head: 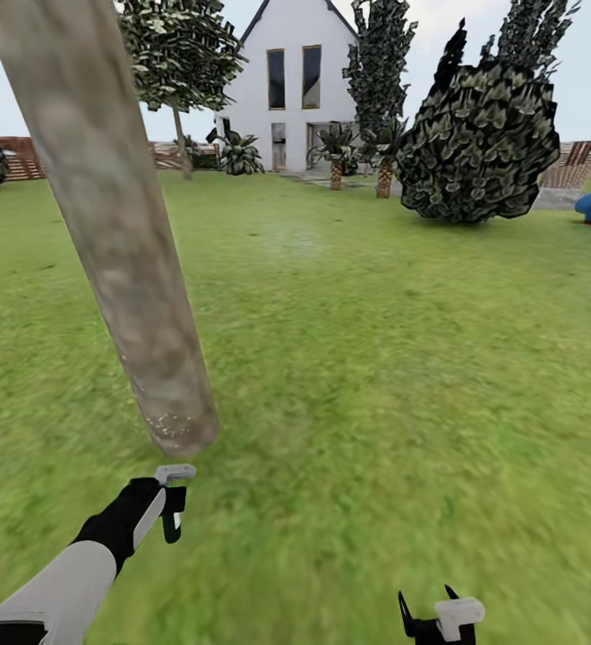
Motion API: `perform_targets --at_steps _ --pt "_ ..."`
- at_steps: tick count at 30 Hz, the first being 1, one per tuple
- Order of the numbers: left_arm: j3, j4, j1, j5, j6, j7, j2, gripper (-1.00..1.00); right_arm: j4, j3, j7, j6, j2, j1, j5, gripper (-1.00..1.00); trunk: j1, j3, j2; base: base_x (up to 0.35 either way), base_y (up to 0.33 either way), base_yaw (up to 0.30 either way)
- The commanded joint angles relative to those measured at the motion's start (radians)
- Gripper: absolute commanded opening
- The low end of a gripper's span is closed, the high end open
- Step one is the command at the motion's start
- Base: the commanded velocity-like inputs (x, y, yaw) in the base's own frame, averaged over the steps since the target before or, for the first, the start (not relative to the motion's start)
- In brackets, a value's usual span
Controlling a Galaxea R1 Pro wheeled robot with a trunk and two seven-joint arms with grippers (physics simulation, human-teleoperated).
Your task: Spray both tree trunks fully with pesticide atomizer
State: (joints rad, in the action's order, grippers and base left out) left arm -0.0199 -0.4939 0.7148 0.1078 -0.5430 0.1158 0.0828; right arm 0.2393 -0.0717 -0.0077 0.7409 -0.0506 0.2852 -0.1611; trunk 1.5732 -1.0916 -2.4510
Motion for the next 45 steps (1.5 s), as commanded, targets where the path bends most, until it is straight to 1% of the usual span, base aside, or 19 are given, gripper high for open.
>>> perform_targets --at_steps 1,13,19,21,22,24,25,28,29,30,33,34,35,37,39,42,43,44,45 --pt "0.0 0.0 0.0 0.0 0.0 -0.001 0.0 -1.0 0.0 0.0 0.0 0.0 0.0 0.0 0.0 1.0 0.0 0.0 0.0 0.094 -0.269 0.275" --pt "0.001 0.0 0.0 0.0 0.001 -0.001 0.0 -1.0 0.0 0.0 0.0 0.0 0.0 0.0 0.0 1.0 0.0 0.0 0.0 0.095 -0.269 0.275" --pt "0.002 -0.012 0.0 -0.001 0.001 -0.001 0.001 -1.0 0.0 0.0 0.0 0.0 0.0 -0.001 0.0 1.0 0.0 0.0 0.0 0.024 -0.038 0.15" --pt "-0.002 -0.039 0.005 0.0 -0.003 -0.001 -0.004 -1.0 0.0 0.0 0.0 0.0 0.0 0.0 0.0 1.0 0.0 0.0 0.0 0.0 -0.001 0.004" --pt "-0.003 -0.076 0.007 -0.002 -0.008 -0.001 -0.019 -1.0 0.0 0.0 0.0 0.0 0.0 0.0 0.0 1.0 0.0 0.0 0.0 0.0 0.0 0.001" --pt "-0.006 -0.109 0.013 -0.002 -0.013 -0.002 -0.038 -1.0 0.0 0.0 0.0 0.0 0.0 0.0 -0.001 1.0 0.0 0.0 0.0 0.0 0.0 0.0" --pt "-0.005 -0.113 0.015 -0.002 -0.015 -0.003 -0.04 -1.0 0.0 0.0 0.0 0.0 0.0 0.0 -0.001 1.0 0.0 0.0 0.0 0.0 0.0 0.0" --pt "-0.001 -0.115 0.017 -0.004 -0.026 -0.009 -0.024 -1.0 0.0 0.0 0.001 -0.001 0.0 0.0 -0.001 1.0 0.0 0.0 0.0 0.0 0.0 0.0" --pt "0.0 -0.115 0.017 -0.003 -0.028 -0.013 0.0 -1.0 0.0 0.0 0.001 -0.001 0.0 0.0 -0.002 1.0 0.0 0.0 0.0 0.0 0.0 0.0" --pt "0.0 -0.115 0.017 -0.002 -0.029 -0.014 0.013 -1.0 0.0 0.001 0.001 0.0 0.0 0.0 -0.002 1.0 0.0 0.0 0.0 0.0 0.0 0.0" --pt "-0.001 -0.116 0.018 -0.001 -0.031 -0.016 0.022 -1.0 0.0 0.0 0.002 0.0 0.0 0.0 -0.002 1.0 0.0 0.0 0.0 0.0 0.0 0.0" --pt "-0.003 -0.12 0.018 -0.001 -0.043 -0.015 0.012 -1.0 0.001 0.0 0.001 0.0 0.0 0.0 -0.001 1.0 0.0 0.0 0.0 0.0 0.0 0.0" --pt "-0.005 -0.143 0.018 -0.001 -0.075 -0.015 -0.003 -1.0 0.001 0.0 0.0 0.0 0.0 0.0 0.0 1.0 0.0 0.0 0.0 0.0 0.0 0.0" --pt "-0.007 -0.217 0.018 -0.002 -0.139 -0.015 -0.037 -1.0 0.001 0.0 0.0 0.0 0.0 0.0 0.0 1.0 0.0 0.0 0.0 0.0 0.0 0.003" --pt "-0.007 -0.31 0.018 -0.001 -0.205 -0.015 -0.052 -1.0 0.001 0.0 0.0 0.0 0.0 0.0 0.0 1.0 0.0 0.0 0.0 0.0 0.0 0.134" --pt "0.001 -0.353 0.018 -0.001 -0.227 -0.016 -0.034 -1.0 0.0 0.001 0.0 0.0 0.0 0.0 0.0 1.0 0.0 0.0 0.0 0.0 0.0 0.228" --pt "0.015 -0.358 0.017 -0.001 -0.229 -0.016 -0.023 -1.0 0.0 0.001 0.0 0.0 0.0 0.0 0.0 1.0 0.0 0.0 0.0 0.0 0.0 0.092" --pt "0.042 -0.362 0.017 -0.001 -0.232 -0.017 -0.007 -1.0 0.0 0.001 0.0 0.0 0.0 0.0 0.0 1.0 0.0 0.0 0.0 0.0 0.0 0.03" --pt "0.054 -0.363 0.017 0.0 -0.234 -0.017 0.005 -1.0 0.0 0.001 0.0 0.0 0.0 0.0 0.0 1.0 0.0 0.0 0.0 0.0 0.0 0.012"
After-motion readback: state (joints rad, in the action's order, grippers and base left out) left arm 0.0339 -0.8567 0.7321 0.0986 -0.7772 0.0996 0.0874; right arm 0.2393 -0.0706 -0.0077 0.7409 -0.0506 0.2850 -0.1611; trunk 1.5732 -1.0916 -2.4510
